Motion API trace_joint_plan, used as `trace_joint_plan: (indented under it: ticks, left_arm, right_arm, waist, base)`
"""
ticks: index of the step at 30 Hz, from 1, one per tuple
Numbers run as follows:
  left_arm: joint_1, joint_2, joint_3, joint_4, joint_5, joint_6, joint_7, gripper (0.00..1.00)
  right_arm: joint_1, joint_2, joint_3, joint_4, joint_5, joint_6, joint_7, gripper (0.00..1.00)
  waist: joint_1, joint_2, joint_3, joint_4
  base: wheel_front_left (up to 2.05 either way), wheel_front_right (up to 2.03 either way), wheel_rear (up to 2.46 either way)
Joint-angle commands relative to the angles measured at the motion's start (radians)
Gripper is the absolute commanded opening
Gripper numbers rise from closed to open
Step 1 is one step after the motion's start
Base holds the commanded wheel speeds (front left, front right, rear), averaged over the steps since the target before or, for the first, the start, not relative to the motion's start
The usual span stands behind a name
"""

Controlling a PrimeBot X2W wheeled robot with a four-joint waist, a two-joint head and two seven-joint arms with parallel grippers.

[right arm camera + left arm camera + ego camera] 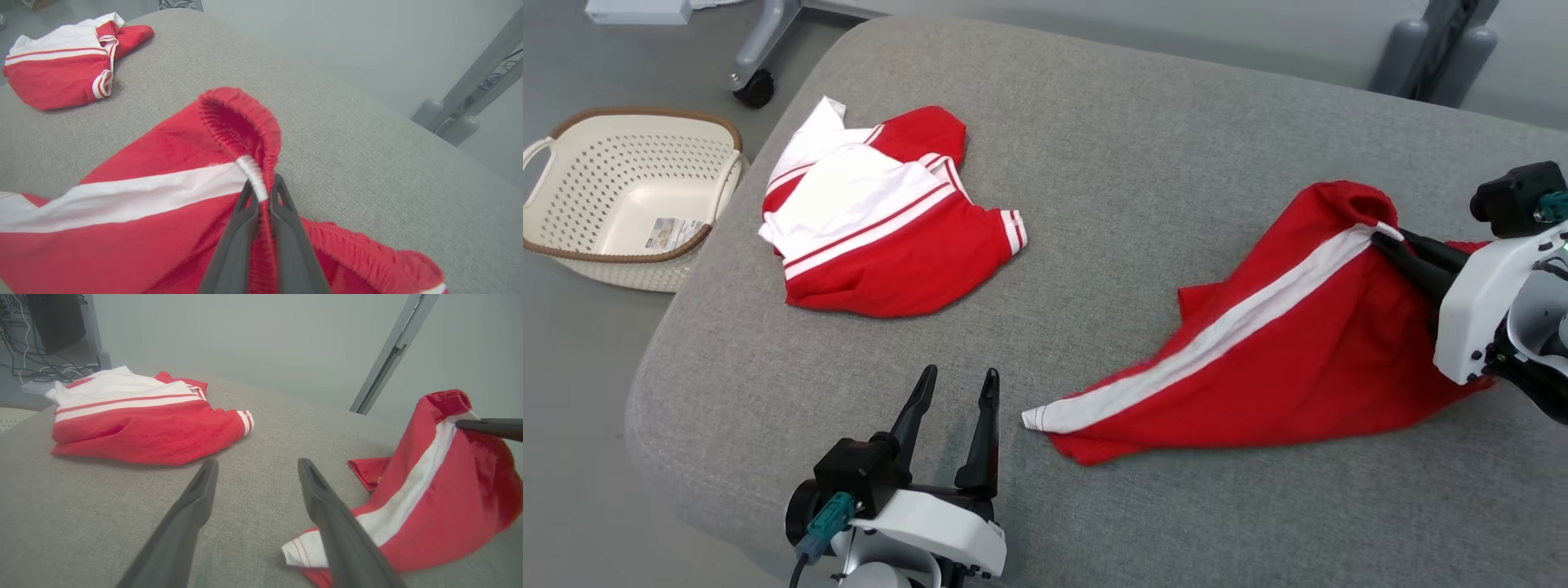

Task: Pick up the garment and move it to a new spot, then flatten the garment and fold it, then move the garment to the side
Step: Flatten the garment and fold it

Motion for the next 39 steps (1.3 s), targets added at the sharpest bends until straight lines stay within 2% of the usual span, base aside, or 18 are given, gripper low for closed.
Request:
trace_joint_plan:
  ticks: [1,12,17,22,28,33,39]
  left_arm:
    - [0.008,0.004,0.007,0.002,0.008,-0.001,-0.002,1.0]
    - [0.037,0.004,0.042,0.018,0.037,-0.013,-0.002,1.0]
    - [0.053,0.004,0.052,0.025,0.044,-0.017,-0.002,1.0]
    - [0.067,0.004,0.066,0.028,0.055,-0.019,-0.002,1.0]
    - [0.09,0.004,0.086,0.027,0.057,-0.02,-0.002,1.0]
    - [0.102,0.004,0.097,0.024,0.06,-0.02,-0.002,1.0]
    - [0.11,0.004,0.106,0.024,0.065,-0.024,-0.002,1.0]
  right_arm:
    - [-0.009,-0.006,0.0,-0.002,0.013,0.0,-0.02,0.0]
    - [-0.041,-0.016,-0.002,-0.002,0.074,0.0,-0.194,0.0]
    - [-0.035,-0.014,-0.007,0.011,0.116,0.0,-0.219,0.0]
    - [-0.032,-0.006,-0.005,-0.037,0.139,0.0,-0.205,0.0]
    - [0.003,-0.032,-0.003,-0.064,0.221,0.0,-0.088,0.0]
    - [0.064,-0.087,-0.003,-0.082,0.325,0.0,0.053,0.0]
    - [0.176,-0.14,-0.002,-0.103,0.453,0.0,0.162,0.0]
  waist:
    - [0.0,-0.0001,-0.019,-0.019]
    - [0.0,-0.0001,-0.089,-0.101]
    - [0.0,-0.0001,-0.118,-0.124]
    - [0.0,-0.0001,-0.148,-0.147]
    - [0.0,-0.0001,-0.182,-0.181]
    - [0.0,-0.0001,-0.193,-0.209]
    - [0.0,-0.0001,-0.185,-0.239]
  base:
    - [0.0,0.0,0.0]
    - [0.0,0.0,0.0]
    - [0.0,0.0,0.0]
    - [0.0,0.0,0.0]
    - [0.0,0.0,0.0]
    - [0.0,0.0,0.0]
    - [0.0,0.0,0.0]
